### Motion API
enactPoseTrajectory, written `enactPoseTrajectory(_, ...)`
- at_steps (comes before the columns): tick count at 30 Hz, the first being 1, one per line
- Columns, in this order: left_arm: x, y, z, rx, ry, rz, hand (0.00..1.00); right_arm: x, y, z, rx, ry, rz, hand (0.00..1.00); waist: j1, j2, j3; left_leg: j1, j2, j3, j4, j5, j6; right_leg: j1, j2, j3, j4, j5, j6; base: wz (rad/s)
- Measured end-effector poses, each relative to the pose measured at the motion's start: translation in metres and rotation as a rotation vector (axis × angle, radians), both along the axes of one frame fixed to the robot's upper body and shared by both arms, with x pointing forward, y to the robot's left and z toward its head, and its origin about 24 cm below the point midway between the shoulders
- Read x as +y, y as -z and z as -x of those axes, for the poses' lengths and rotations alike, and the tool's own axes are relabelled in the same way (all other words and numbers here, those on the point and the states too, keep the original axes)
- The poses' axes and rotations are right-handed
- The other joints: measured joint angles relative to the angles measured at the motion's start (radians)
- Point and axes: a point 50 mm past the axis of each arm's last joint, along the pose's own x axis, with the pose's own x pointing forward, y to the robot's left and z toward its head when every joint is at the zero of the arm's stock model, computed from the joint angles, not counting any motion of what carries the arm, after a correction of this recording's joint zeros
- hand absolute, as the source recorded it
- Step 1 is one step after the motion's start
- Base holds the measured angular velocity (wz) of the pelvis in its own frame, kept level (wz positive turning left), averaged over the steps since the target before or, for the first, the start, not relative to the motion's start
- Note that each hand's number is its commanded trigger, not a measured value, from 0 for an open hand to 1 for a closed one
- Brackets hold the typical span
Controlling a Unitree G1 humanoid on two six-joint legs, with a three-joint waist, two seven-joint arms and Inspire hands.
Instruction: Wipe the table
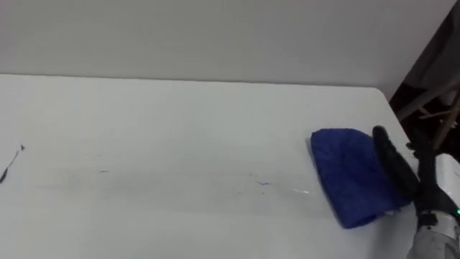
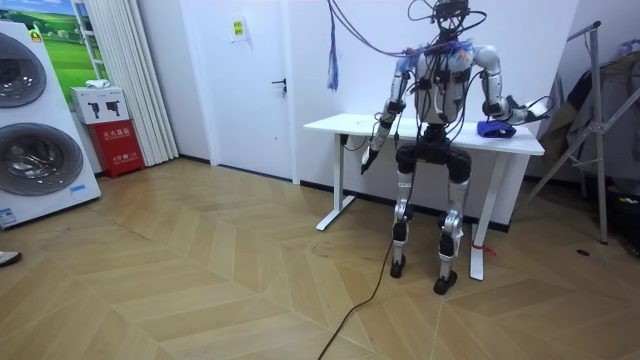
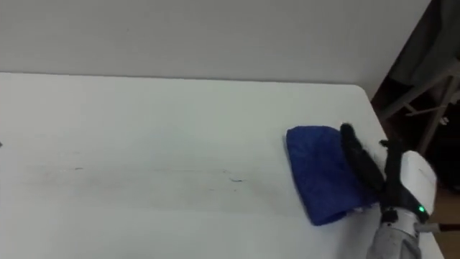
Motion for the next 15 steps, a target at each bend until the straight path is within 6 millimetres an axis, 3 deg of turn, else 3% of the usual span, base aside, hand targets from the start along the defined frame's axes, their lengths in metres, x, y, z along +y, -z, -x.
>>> enactPoseTrajectory(7, 0.002, 0.001, 0.005, 0.001, -0.024, 0.019, 0.00, -0.024, -0.045, 0.001, -0.187, 0.085, 0.098, 0.00, -0.028, -0.012, -0.0019, -0.001, 0.003, 0.020, -0.006, 0.000, 0.000, -0.024, 0.001, 0.008, 0.004, 0.001, -0.001, -0.10)
enactPoseTrajectory(15, 0.000, 0.002, 0.004, -0.002, -0.025, 0.025, 0.00, -0.039, -0.060, 0.006, -0.245, 0.156, 0.145, 0.00, -0.032, -0.008, -0.0026, -0.002, 0.008, 0.040, -0.012, 0.000, 0.000, -0.038, 0.003, 0.009, 0.017, 0.001, -0.002, -0.08)
